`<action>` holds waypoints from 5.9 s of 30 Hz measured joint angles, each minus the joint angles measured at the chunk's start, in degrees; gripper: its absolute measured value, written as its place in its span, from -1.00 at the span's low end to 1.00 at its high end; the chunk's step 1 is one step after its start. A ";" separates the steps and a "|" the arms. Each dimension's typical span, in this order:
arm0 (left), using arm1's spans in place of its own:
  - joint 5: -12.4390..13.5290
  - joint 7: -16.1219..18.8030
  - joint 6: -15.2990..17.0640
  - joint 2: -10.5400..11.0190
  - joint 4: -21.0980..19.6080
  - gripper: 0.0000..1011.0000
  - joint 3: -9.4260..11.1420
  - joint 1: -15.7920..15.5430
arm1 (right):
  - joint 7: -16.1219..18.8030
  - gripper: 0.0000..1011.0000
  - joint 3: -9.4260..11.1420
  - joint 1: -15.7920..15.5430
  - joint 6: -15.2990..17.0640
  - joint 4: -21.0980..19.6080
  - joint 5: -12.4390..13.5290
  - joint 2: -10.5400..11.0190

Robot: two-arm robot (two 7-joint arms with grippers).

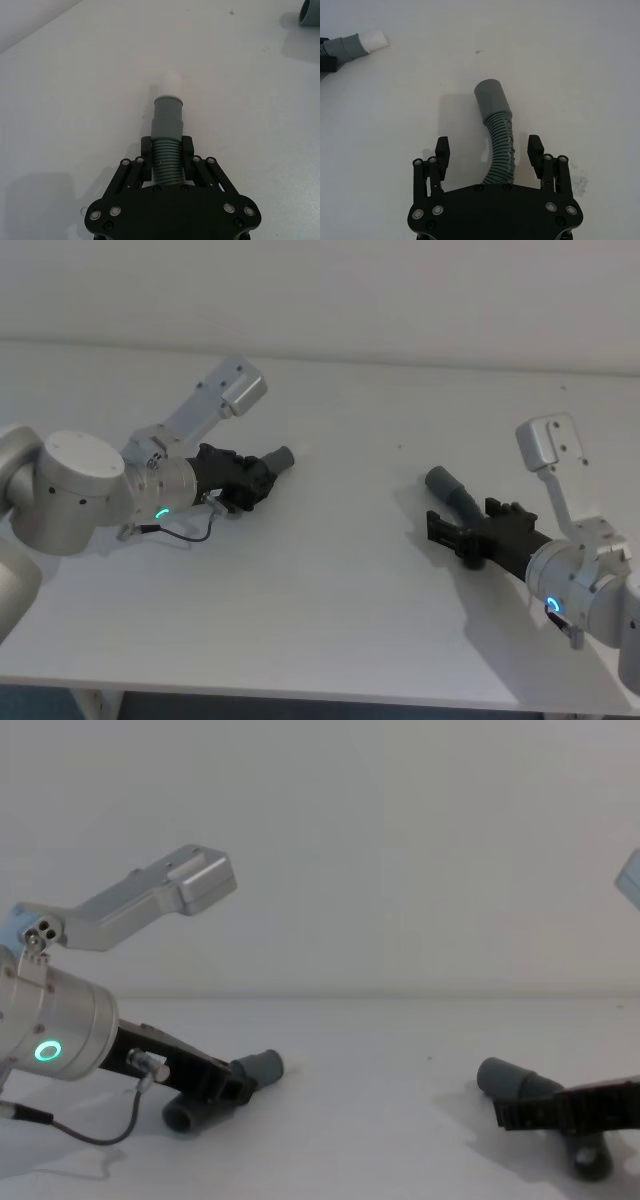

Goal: Use both hands to pick up one end of the pipe from the table, align the ends, and insert them.

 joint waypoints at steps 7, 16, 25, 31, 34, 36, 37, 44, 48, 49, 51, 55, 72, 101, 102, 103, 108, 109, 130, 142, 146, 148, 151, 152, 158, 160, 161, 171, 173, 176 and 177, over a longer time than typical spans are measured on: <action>0.00 0.00 0.00 0.00 0.00 -0.34 0.00 0.00 | 0.26 0.59 0.04 -0.03 0.12 0.04 -0.05 -0.06; 0.00 0.00 0.00 0.00 0.00 -0.34 0.00 0.00 | 0.46 0.02 0.05 -0.08 0.21 0.06 -0.10 -0.10; 0.00 0.00 0.00 0.00 0.00 -0.34 0.00 0.00 | 0.54 -0.55 0.05 -0.09 0.27 0.06 -0.14 -0.14; 0.00 0.00 0.00 -0.01 0.00 -0.34 0.00 0.00 | 0.58 -0.70 0.05 -0.09 0.28 0.06 -0.15 -0.16; 0.05 0.00 0.00 -0.10 0.02 -0.34 -0.01 -0.03 | 0.71 -0.71 0.05 -0.13 0.13 0.06 -0.23 -0.13; 0.10 0.02 0.01 -0.16 0.03 -0.34 -0.01 -0.06 | 0.92 -0.71 0.02 -0.19 -0.33 0.07 -0.35 -0.02; 0.22 0.07 -0.01 -0.27 0.04 -0.34 0.01 -0.10 | 1.03 -0.71 0.01 -0.22 -0.56 0.07 -0.41 0.05; 1.18 0.69 -1.08 -0.76 -0.07 -0.34 0.11 -0.64 | 2.24 -0.72 -0.13 -0.48 -3.81 0.14 -0.95 0.87; 1.80 0.84 -2.01 -0.96 -0.36 -0.34 0.24 -1.26 | 3.57 -0.72 -0.24 -0.58 -6.76 0.14 -1.37 1.73; 1.94 0.83 -2.25 -0.99 -0.40 -0.34 0.28 -1.39 | 3.86 -0.72 -0.25 -0.58 -7.31 0.14 -1.42 1.90; 2.28 0.69 -2.82 -1.00 -0.57 -0.34 0.44 -1.86 | 5.05 -0.72 -0.30 -0.58 -9.37 0.15 -1.61 2.57; 2.80 -0.07 -3.83 -0.86 -0.76 -0.34 0.76 -2.57 | 7.14 -0.73 -0.41 -0.49 -12.32 0.24 -1.82 3.87; 3.50 -8.53 -7.55 2.91 -2.46 -0.34 2.92 -5.29 | 19.06 -0.73 -1.59 0.52 -23.48 1.27 -1.80 12.54; 2.48 -19.84 -11.34 10.74 -7.81 -0.34 7.05 -6.95 | 31.16 -0.73 -2.44 -0.86 -36.85 0.36 -0.15 23.42; 2.46 -20.06 -11.43 10.84 -7.88 -0.34 7.20 -7.00 | 31.20 -0.73 -2.44 -0.90 -37.03 0.24 -0.05 23.56; 2.44 -20.18 -11.50 10.87 -7.91 -0.34 7.26 -7.03 | 31.20 -0.73 -2.44 -0.90 -37.03 0.24 -0.05 23.56; 2.34 -20.98 -11.94 11.19 -8.28 -0.34 7.97 -7.27 | 31.21 -0.73 -2.45 -0.99 -37.37 -0.15 0.29 23.98; 2.32 -21.18 -12.05 11.27 -8.40 -0.34 8.21 -7.31 | 31.21 -0.73 -2.48 -0.99 -37.38 -0.19 0.32 24.02; 1.76 -20.64 -12.63 11.68 -10.00 -0.34 9.70 -7.12 | 30.37 -0.73 -3.89 -0.13 -35.93 -0.38 0.85 24.62; 1.72 -19.87 -12.23 11.96 -10.64 -0.34 10.38 -7.23 | 29.59 -0.73 -4.85 1.08 -34.66 0.69 1.01 24.34; 1.85 -19.66 -11.80 12.11 -10.88 -0.34 10.69 -7.34 | 29.39 -0.73 -5.16 1.53 -34.36 1.04 1.14 24.28; 1.91 -19.61 -11.67 12.14 -10.96 -0.34 10.78 -7.38 | 29.24 -0.73 -5.28 1.71 -34.23 1.20 1.20 24.27; 2.16 -19.50 -11.32 12.24 -11.17 -0.34 10.95 -7.43 | 29.12 -0.73 -5.46 1.93 -34.11 1.37 1.27 24.25; 2.21 -19.48 -11.27 12.26 -11.20 -0.34 10.96 -7.43 | 29.12 -0.73 -5.46 1.93 -34.11 1.37 1.27 24.25; 2.46 -19.40 -10.90 12.32 -11.42 -0.34 11.08 -7.43 | 28.91 -0.73 -5.76 2.33 -33.79 1.60 1.56 24.22; 2.54 -19.39 -10.81 12.33 -11.48 -0.34 11.11 -7.44 | 28.78 -0.73 -5.85 2.46 -33.68 1.65 1.71 24.22; 2.56 -19.39 -10.78 12.33 -11.49 -0.34 11.13 -7.44 | 28.75 -0.73 -5.89 2.50 -33.64 1.66 1.74 24.22; 2.80 -19.32 -10.38 12.31 -11.68 -0.34 11.23 -7.43 | 28.20 -0.73 -6.26 2.97 -32.87 1.84 2.35 24.21; 2.85 -19.30 -10.26 12.32 -11.75 -0.34 11.23 -7.40 | 28.11 -0.73 -6.32 3.04 -32.73 1.87 2.46 24.19; 2.95 -19.25 -10.13 12.33 -11.83 -0.34 11.23 -7.35 | 27.78 -0.73 -6.47 3.19 -32.30 1.93 2.63 24.15; 2.97 -19.25 -10.12 12.34 -11.84 -0.34 11.23 -7.34 | 27.72 -0.73 -6.53 3.24 -32.21 1.93 2.65 24.14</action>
